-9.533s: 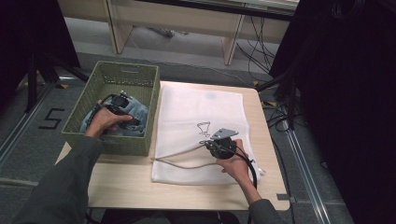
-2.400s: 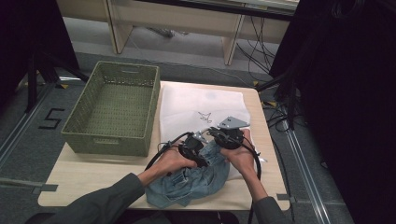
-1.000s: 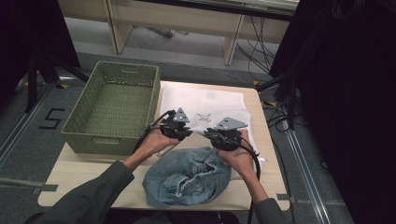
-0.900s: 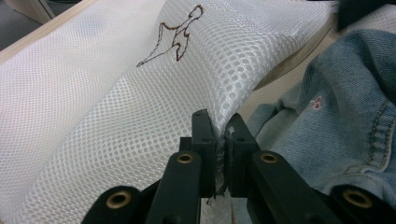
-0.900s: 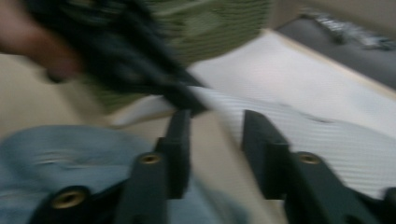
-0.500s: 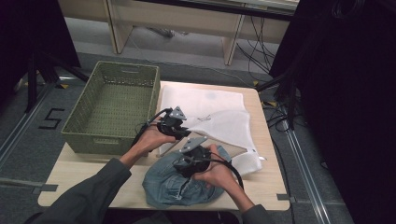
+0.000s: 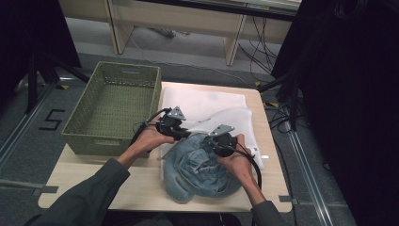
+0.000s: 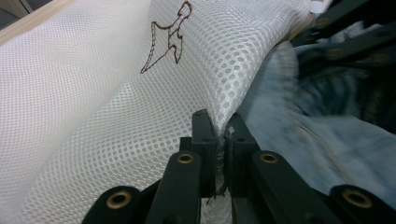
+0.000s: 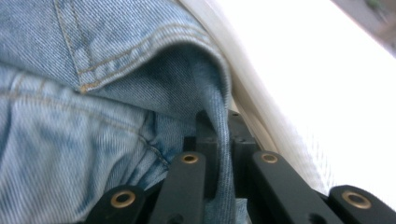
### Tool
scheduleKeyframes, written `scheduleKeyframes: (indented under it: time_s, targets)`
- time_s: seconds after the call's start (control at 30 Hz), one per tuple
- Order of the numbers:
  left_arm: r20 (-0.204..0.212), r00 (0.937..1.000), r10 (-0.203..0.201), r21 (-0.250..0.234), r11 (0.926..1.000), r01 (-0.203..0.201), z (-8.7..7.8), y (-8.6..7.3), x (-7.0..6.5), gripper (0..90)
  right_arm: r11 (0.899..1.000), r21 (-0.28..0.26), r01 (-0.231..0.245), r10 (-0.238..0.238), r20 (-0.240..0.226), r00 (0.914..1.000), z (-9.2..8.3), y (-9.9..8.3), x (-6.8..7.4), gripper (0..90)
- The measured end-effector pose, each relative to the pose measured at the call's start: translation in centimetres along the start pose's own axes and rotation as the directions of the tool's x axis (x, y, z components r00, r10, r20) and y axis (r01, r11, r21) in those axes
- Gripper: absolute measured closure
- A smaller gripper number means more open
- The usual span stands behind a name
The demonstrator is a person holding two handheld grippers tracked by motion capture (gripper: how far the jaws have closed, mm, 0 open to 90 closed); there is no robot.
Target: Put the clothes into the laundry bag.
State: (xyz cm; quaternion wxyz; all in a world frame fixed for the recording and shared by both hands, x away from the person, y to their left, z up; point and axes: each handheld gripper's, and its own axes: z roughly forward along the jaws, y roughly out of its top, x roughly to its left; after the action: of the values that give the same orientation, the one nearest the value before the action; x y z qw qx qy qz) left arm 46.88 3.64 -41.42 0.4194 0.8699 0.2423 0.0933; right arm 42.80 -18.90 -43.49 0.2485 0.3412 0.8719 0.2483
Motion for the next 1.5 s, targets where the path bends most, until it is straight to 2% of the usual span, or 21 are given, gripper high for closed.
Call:
scheduleKeyframes:
  time_s: [0.1,0.2,0.23,0.3,0.37,0.4,0.47,0.6,0.73,0.77,0.8,0.87,0.9,0.93,1.0,1.13,1.2,1.23,1.33,1.43,1.5]
  targets:
    - [0.003,0.9999,0.014,0.011,0.9998,-0.014,0.1,0.0,0.1,84.1,0.996,0.067,-0.059,0.059,0.003,0.9983,2.5,-1.4,0.1,83.3]
    - [0.001,1.0000,0.000,0.008,1.0000,0.000,0.0,0.0,0.1,84.0,0.998,0.025,-0.063,0.063,-0.012,0.9979,1.2,-0.6,0.2,69.3]
    - [0.004,0.9997,-0.023,-0.004,0.9997,0.023,0.0,0.0,0.1,83.9,0.994,-0.031,-0.105,0.103,-0.070,0.9922,-0.7,0.3,0.2,62.5]
    - [0.008,0.9999,-0.012,0.003,0.9999,0.012,-0.2,0.0,0.3,83.9,0.992,-0.078,-0.095,0.086,-0.107,0.9904,-1.5,0.6,0.4,59.6]
    - [0.008,0.9996,-0.026,-0.001,0.9997,0.026,-0.1,0.0,0.2,83.8,0.985,-0.142,-0.100,0.065,-0.233,0.9702,-4.2,1.0,2.2,52.0]
    - [0.008,0.9996,-0.026,-0.001,0.9997,0.026,-0.1,0.0,0.2,83.8,0.985,-0.142,-0.100,0.065,-0.233,0.9702,-4.2,1.0,2.2,52.0]
    - [0.009,0.9998,-0.015,0.006,0.9999,0.015,-0.1,0.0,0.3,83.8,0.982,-0.181,-0.059,0.001,-0.300,0.9538,-4.6,0.7,4.7,46.2]
    - [0.008,0.9996,-0.026,-0.005,0.9996,0.026,0.0,0.0,0.1,83.7,0.987,-0.161,-0.025,-0.029,-0.325,0.9454,-3.8,0.4,6.7,41.7]
    - [0.012,0.9992,-0.038,-0.009,0.9992,0.038,-0.1,0.0,0.2,83.6,0.995,-0.103,0.012,-0.049,-0.357,0.9327,-1.9,-0.3,9.0,35.9]
    - [0.011,0.9991,-0.041,-0.009,0.9991,0.042,0.0,0.0,0.2,83.6,0.997,-0.043,0.064,-0.076,-0.371,0.9253,-1.0,-0.8,10.6,32.4]
    - [0.011,0.9991,-0.041,-0.009,0.9991,0.042,0.0,0.0,0.2,83.5,0.994,-0.048,0.102,-0.112,-0.365,0.9243,-0.5,-1.0,11.0,31.4]
    - [0.012,0.9994,-0.034,-0.004,0.9994,0.034,0.0,0.0,0.2,83.6,0.986,-0.041,0.159,-0.164,-0.308,0.9372,0.6,-1.6,11.9,31.8]
    - [0.012,0.9995,-0.030,-0.001,0.9996,0.030,0.0,0.0,0.1,83.5,0.982,-0.014,0.186,-0.182,-0.289,0.9399,0.8,-1.6,12.1,37.0]
    - [0.012,0.9995,-0.030,-0.001,0.9996,0.030,0.0,0.0,0.1,83.5,0.980,-0.037,0.197,-0.200,-0.222,0.9542,1.3,-1.8,12.5,47.4]
    - [0.017,0.9995,-0.028,0.002,0.9996,0.027,0.0,-0.1,0.1,83.7,0.971,-0.022,0.239,-0.238,-0.204,0.9494,1.4,-1.5,12.0,66.5]
    - [0.025,0.9994,-0.023,0.006,0.9997,0.022,0.1,-0.1,-0.1,83.8,0.976,-0.024,0.216,-0.217,-0.173,0.9608,0.5,-0.5,10.1,72.6]
    - [0.027,0.9994,-0.021,0.004,0.9998,0.021,0.0,0.0,-0.4,83.9,0.988,-0.063,0.140,-0.147,-0.117,0.9822,-0.4,0.3,8.4,73.1]
    - [0.032,0.9993,0.017,-0.009,0.9998,-0.016,0.0,0.3,-0.3,83.8,0.990,-0.116,0.084,-0.089,-0.035,0.9954,-0.6,1.3,5.6,73.1]
    - [0.035,0.9993,-0.014,-0.009,0.9999,0.014,-0.2,0.4,-0.5,83.9,0.992,-0.125,0.019,-0.017,0.013,0.9998,0.0,1.7,4.1,73.0]
    - [0.032,0.9994,-0.017,-0.010,0.9998,0.018,-0.3,0.4,-0.4,83.8,0.995,-0.091,-0.037,0.035,-0.031,0.9989,2.5,1.7,3.3,69.8]
    - [0.031,0.9994,-0.013,-0.005,0.9999,0.013,-0.3,0.3,-0.1,83.8,0.993,-0.083,-0.088,0.080,-0.095,0.9922,3.6,1.3,4.0,55.7]
